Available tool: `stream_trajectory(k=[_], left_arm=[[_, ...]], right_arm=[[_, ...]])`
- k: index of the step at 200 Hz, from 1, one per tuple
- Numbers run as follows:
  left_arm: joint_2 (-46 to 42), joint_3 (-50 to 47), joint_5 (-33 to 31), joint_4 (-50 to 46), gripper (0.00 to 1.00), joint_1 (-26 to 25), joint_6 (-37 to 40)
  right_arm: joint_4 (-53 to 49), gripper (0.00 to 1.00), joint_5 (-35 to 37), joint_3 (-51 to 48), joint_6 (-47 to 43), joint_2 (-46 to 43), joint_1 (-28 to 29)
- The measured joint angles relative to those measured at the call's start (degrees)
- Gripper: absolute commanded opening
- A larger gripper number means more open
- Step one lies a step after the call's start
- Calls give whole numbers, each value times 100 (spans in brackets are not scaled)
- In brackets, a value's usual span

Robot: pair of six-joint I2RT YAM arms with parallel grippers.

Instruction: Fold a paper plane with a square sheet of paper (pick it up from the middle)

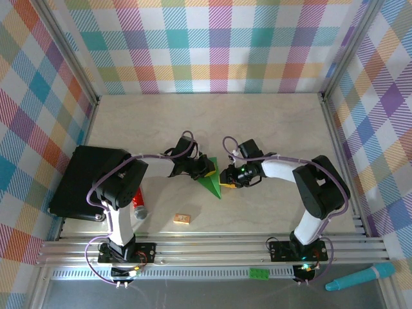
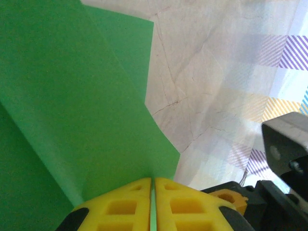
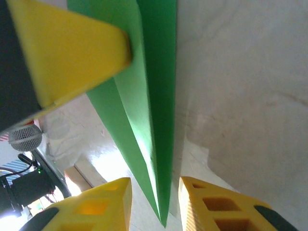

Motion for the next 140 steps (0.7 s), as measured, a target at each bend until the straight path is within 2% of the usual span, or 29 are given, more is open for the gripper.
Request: stream_trajectory(k=[61, 140], left_arm=[[0, 0, 0, 0, 9, 0, 0], [0, 0, -17, -22, 8, 0, 2]], right_arm=[[-2, 24, 4, 376, 11, 428, 0], [-7, 22, 22, 374, 9, 481, 0]])
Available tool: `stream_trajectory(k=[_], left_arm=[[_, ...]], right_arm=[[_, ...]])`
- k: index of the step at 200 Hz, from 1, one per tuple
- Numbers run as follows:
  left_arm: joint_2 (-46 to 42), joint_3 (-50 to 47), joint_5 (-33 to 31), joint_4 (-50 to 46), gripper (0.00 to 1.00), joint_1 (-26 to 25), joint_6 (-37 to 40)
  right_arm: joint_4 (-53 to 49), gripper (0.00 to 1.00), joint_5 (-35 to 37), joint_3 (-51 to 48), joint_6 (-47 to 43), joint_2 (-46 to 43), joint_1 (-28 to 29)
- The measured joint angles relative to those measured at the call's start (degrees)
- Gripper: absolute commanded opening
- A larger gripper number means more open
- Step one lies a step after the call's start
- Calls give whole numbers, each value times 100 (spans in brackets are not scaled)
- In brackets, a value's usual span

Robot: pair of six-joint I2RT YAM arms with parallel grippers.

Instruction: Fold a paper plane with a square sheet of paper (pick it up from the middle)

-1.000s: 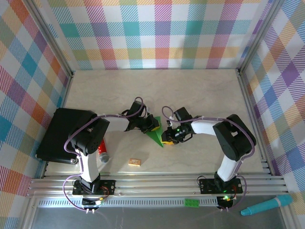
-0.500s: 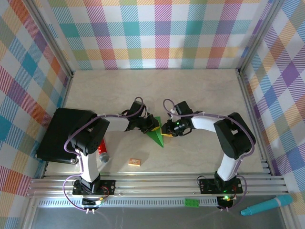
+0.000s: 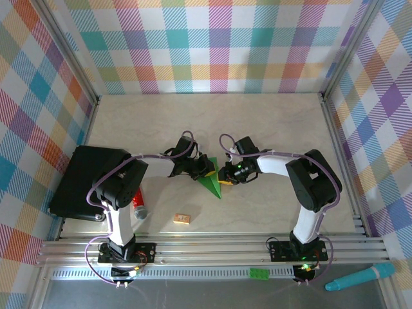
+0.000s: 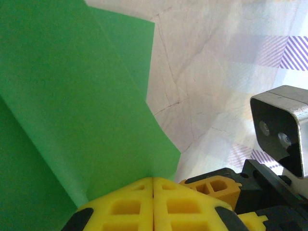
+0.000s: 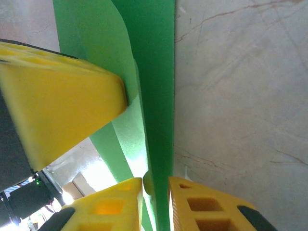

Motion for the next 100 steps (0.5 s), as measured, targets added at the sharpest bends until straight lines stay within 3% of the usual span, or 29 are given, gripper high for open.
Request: stream_trajectory(k=[100], left_arm=[[44, 0, 0, -122, 7, 0, 61]], right_arm=[[-4, 20, -52, -52, -20, 118, 0]])
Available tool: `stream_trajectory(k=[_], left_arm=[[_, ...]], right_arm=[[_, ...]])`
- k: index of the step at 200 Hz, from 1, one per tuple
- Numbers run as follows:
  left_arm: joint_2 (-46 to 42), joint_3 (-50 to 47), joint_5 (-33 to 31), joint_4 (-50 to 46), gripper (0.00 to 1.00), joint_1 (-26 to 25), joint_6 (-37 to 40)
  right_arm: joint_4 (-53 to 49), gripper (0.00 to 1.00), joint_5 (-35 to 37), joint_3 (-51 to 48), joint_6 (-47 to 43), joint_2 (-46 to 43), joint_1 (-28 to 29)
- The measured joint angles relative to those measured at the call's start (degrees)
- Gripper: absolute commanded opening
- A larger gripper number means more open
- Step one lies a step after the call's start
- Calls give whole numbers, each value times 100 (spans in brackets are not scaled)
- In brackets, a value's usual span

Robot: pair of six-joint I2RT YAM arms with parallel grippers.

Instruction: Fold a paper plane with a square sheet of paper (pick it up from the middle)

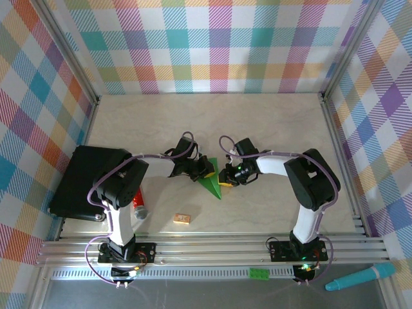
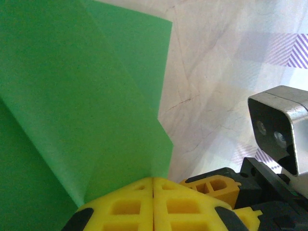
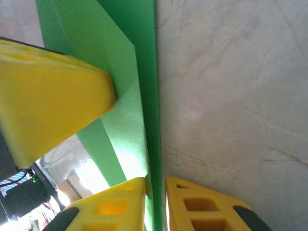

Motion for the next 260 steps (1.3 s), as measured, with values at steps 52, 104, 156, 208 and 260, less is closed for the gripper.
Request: stream_trajectory(k=[52, 104, 156, 208, 260], left_arm=[[50, 0, 0, -11, 7, 0, 48], [151, 57, 0, -92, 7, 0, 79], [181, 79, 0, -138, 7, 0, 109], [181, 79, -44, -140, 7, -2, 146], [181, -15, -308, 227, 7, -46, -247]], right_arm=[[2, 19, -61, 0, -2, 66, -11], [2, 19, -85, 0, -2, 90, -22], [4, 20, -98, 0, -2, 92, -26], [-31, 25, 413, -138, 42, -549, -90], [79, 26, 721, -260, 131, -1110, -474]])
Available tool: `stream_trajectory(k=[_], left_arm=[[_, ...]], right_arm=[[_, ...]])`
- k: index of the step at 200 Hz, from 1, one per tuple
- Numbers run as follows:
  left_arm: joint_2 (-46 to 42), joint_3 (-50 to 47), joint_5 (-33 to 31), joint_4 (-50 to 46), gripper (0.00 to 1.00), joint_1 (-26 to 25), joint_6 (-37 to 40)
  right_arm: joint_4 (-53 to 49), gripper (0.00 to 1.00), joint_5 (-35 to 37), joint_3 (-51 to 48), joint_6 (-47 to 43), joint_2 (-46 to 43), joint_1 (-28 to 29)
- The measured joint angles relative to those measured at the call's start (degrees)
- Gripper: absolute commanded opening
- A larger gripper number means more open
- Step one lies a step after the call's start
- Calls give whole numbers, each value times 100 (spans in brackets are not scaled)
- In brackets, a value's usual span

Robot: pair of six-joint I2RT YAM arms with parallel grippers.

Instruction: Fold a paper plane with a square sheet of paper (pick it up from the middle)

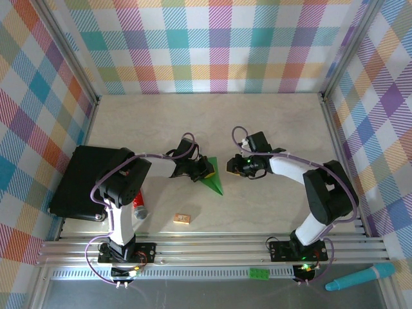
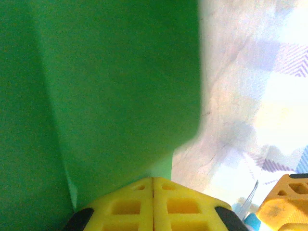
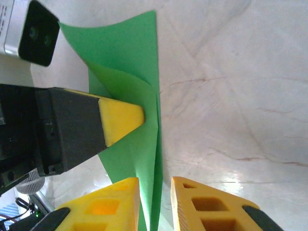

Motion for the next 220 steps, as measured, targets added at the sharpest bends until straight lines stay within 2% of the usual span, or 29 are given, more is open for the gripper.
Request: stream_trajectory(k=[31, 79, 137, 220], left_arm=[[57, -72, -304, 479, 8, -83, -457], [212, -50, -640, 999, 8, -245, -885], [256, -50, -638, 1150, 9, -256, -944], [256, -59, -619, 1156, 9, -256, -920]], right_arm=[[52, 25, -111, -22, 17, 0, -144], [39, 21, -721, 33, -61, 111, -173], [13, 16, -1213, 243, -118, 625, -50], [15, 15, -1307, 249, -83, 1019, 92]])
